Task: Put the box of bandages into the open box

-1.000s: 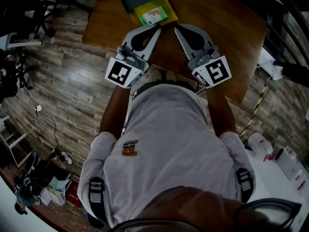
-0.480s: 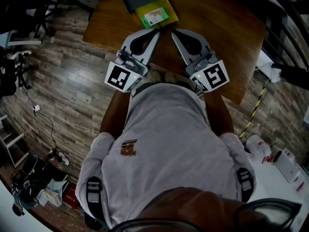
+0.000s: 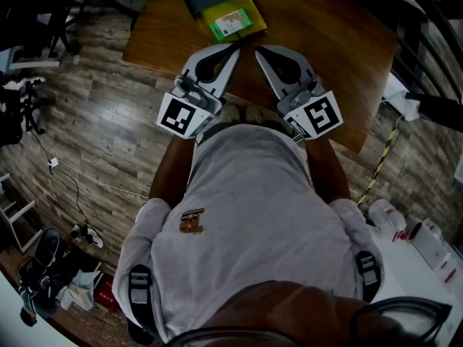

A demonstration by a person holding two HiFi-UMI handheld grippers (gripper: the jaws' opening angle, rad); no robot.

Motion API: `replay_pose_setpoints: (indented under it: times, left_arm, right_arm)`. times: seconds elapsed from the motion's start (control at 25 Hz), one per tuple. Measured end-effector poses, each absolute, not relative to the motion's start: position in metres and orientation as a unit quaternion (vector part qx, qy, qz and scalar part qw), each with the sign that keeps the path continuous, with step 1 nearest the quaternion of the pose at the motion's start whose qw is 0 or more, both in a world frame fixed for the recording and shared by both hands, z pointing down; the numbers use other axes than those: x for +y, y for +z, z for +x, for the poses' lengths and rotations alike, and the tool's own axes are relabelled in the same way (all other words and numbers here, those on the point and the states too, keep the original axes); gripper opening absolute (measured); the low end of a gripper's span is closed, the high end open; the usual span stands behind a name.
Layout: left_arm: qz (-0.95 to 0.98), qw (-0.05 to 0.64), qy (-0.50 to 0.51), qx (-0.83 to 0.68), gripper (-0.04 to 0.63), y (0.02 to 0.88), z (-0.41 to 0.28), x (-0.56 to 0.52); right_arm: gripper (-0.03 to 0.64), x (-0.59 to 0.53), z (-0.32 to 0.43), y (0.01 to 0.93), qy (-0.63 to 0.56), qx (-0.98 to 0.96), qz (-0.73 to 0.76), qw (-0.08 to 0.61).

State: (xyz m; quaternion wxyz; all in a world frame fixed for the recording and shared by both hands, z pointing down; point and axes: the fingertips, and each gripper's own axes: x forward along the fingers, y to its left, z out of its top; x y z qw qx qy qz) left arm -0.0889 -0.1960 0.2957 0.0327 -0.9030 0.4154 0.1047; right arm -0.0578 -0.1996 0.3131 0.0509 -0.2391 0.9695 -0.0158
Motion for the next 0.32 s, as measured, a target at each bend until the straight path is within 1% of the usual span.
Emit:
replay_pose_setpoints:
  times: [0.32]
  left_arm:
    - [-0.903,0.029,0.104,0.415,0.020,0.2989,-0.0927,-0.1993]
  right_arm:
    - [0.032,-0.2031,-0.0605,0.3132,-0.015,0.969,-0.241,0.050]
